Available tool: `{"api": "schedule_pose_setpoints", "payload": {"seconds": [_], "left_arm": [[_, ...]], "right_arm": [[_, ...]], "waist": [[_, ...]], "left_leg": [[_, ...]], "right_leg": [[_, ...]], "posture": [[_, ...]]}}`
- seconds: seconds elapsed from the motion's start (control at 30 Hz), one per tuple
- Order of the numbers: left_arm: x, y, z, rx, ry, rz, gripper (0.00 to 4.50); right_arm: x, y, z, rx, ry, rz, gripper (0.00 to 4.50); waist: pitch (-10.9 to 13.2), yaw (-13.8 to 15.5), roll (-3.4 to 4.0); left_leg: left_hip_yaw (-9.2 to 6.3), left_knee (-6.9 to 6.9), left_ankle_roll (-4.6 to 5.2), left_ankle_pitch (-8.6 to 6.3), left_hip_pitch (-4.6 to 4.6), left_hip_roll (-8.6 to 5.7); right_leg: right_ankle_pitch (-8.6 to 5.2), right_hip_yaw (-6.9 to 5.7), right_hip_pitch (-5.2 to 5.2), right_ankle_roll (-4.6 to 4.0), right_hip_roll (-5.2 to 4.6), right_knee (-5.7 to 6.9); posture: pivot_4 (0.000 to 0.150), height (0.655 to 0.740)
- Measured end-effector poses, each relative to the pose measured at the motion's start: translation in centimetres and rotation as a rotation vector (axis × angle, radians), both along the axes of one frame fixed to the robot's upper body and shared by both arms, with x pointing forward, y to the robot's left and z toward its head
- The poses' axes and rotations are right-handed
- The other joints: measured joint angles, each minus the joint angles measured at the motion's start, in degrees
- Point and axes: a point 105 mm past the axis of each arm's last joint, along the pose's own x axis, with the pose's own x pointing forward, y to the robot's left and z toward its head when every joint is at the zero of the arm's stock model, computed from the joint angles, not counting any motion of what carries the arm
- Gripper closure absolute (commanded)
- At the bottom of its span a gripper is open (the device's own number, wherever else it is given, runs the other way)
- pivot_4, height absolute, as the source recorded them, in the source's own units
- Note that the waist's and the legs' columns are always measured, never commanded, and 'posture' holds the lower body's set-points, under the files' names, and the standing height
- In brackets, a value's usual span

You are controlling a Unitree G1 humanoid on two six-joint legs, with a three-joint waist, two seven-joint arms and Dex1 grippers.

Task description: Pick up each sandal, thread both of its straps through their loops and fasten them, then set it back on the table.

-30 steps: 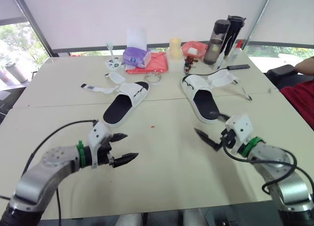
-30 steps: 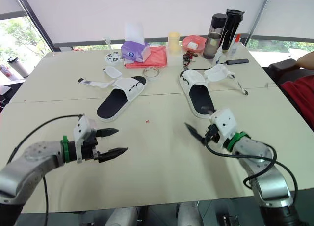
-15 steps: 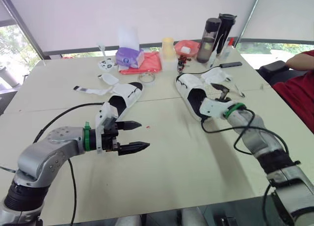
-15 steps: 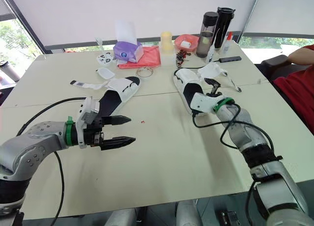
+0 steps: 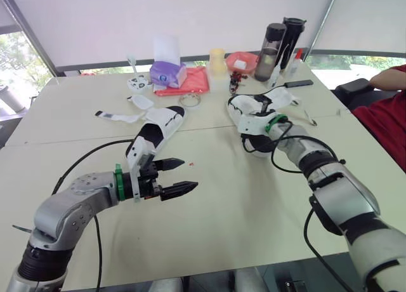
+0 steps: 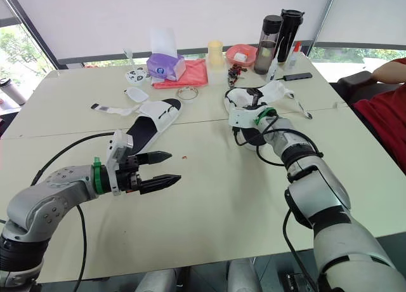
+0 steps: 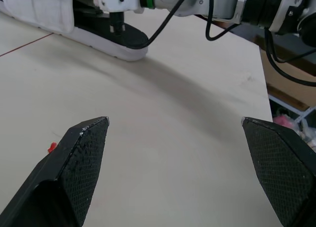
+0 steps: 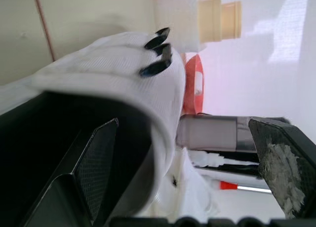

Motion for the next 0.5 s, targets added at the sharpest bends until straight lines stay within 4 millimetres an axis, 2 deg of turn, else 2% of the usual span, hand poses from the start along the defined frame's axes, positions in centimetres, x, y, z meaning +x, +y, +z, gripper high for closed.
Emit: {"api": "schedule_pose_setpoints", "payload": {"seconds": [0.03, 0.07, 0.2, 0.3, 0.5], "left_arm": [[0.0, -0.1, 0.0, -0.001, -0.004, 0.003, 0.00], [0.0, 0.0, 0.0, 0.000, -0.003, 0.009, 0.00], [-0.1, 0.1, -0.4, 0.002, 0.008, 0.026, 0.00], [-0.1, 0.2, -0.5, 0.003, 0.012, 0.037, 0.00], [0.0, 0.0, -0.4, -0.006, 0.006, 0.040, 0.00]], "right_arm": [[0.1, 0.2, -0.2, -0.015, 0.004, 0.000, 0.55], [0.1, 0.4, -0.5, -0.025, 0.013, 0.000, 0.84], [0.0, 0.4, -1.7, -0.058, 0.042, -0.007, 3.00], [0.1, 0.5, -1.0, -0.062, 0.017, -0.007, 4.45], [0.2, 0.2, -1.1, -0.105, 0.018, -0.021, 4.45]], "waist": [[0.0, 0.0, 0.00], [0.0, -0.1, 0.00], [0.0, -0.8, 0.00], [0.0, -1.1, 0.00], [0.0, -1.0, 0.00]], "left_leg": [[0.00, -0.10, -0.07, 0.05, 0.04, -0.01], [0.00, -0.19, -0.08, 0.06, 0.10, -0.01], [0.00, -0.32, -0.12, 0.08, 0.20, 0.00], [0.02, -0.36, -0.11, 0.08, 0.29, 0.00], [0.01, -0.42, -0.04, 0.04, 0.51, 0.00]], "right_leg": [[0.00, 0.01, 0.00, 0.00, 0.00, 0.00], [0.00, 0.03, 0.00, 0.00, 0.00, 0.00], [0.01, 0.06, -0.03, 0.02, 0.00, 0.10], [0.01, 0.08, -0.03, 0.03, 0.00, 0.21], [0.00, 0.11, 0.00, 0.02, 0.00, 0.62]], "posture": [[0.150, 0.7400], [0.150, 0.7400], [0.150, 0.7400], [0.150, 0.7400], [0.150, 0.7400]]}}
